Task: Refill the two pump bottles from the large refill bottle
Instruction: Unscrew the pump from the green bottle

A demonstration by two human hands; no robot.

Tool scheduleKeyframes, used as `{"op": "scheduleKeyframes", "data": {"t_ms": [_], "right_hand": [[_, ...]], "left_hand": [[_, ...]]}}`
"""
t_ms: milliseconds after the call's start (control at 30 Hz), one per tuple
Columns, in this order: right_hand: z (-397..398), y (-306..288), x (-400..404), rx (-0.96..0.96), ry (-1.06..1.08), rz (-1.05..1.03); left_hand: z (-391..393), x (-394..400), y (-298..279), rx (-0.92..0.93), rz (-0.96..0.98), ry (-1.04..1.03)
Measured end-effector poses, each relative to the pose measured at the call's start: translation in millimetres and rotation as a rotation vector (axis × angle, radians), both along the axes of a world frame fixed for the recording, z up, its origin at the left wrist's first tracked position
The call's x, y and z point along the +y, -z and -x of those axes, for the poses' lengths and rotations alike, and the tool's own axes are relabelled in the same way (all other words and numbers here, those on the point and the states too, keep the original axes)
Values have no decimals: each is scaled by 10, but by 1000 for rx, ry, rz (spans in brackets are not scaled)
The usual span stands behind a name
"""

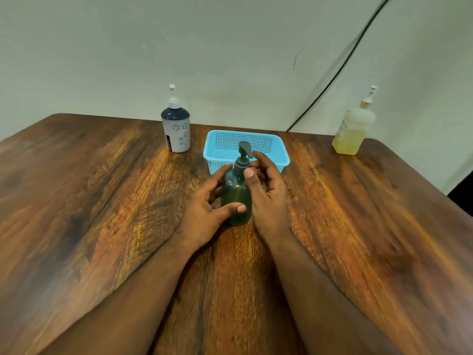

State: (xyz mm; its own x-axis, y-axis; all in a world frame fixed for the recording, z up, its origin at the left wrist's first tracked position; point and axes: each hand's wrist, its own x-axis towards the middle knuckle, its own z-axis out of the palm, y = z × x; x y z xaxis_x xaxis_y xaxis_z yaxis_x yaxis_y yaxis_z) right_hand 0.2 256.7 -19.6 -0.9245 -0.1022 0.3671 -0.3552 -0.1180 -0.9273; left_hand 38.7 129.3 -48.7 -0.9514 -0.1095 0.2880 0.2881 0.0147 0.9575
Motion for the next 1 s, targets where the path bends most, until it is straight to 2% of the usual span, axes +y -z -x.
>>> {"op": "scheduleKeyframes", "data": {"t_ms": [100, 333, 633, 767, 1000], "right_hand": [[24, 15, 0, 75, 36, -21], [-12, 19, -6, 56, 48, -66], [-64, -13, -68, 29, 26, 5], [-65, -62, -67, -35, -2, 130], [-1, -103, -119, 3, -68, 65]], "left_hand": [[24, -26, -5, -4, 19, 5], [30, -46, -5, -15, 24, 14], [6, -40, -23, -9, 88, 1], [4, -41, -48, -27, 99, -4], [-25, -43, -36, -30, 80, -4]]}}
